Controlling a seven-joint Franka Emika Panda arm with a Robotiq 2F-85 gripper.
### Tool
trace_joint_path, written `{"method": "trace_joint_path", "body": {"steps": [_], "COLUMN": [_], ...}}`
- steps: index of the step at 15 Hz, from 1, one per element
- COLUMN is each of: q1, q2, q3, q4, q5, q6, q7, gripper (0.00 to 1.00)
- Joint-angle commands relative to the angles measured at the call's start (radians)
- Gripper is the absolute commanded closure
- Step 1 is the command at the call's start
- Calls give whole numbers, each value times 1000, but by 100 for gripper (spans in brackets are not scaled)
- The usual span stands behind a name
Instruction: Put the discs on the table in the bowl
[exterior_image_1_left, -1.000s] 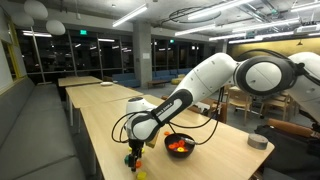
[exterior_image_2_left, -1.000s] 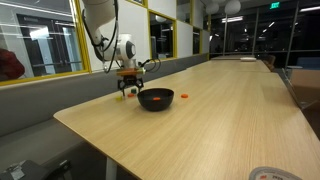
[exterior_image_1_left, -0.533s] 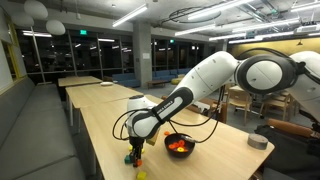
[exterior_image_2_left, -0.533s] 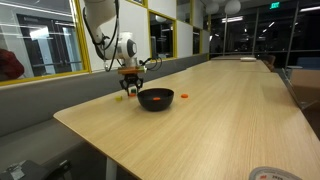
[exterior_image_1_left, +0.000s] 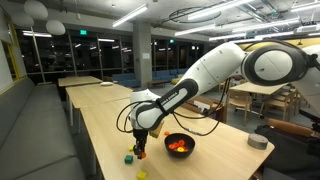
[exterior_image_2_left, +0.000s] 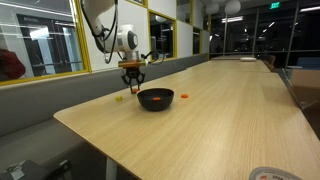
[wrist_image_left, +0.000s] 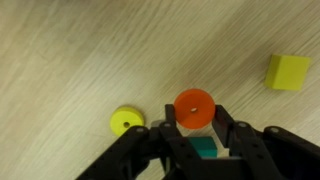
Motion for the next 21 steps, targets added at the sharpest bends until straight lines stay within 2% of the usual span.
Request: {"method": "trace_joint_path", "body": {"steps": [1, 7, 10, 15, 20, 21], "q1": [-20, -96, -152, -196, -202, -202], "q2": [-216, -495, -562, -557, -501, -493], "q3": [-29, -97, -115, -124, -122, -122], "q4": [-176, -429, -525, -585, -563, -555], "q5": [10, 27, 87, 185, 219, 225], "q6": [-1, 29, 31, 18, -1, -10], "q7": [63, 152, 135, 93, 85, 91], "gripper": [76, 76, 76, 76, 76, 33]}}
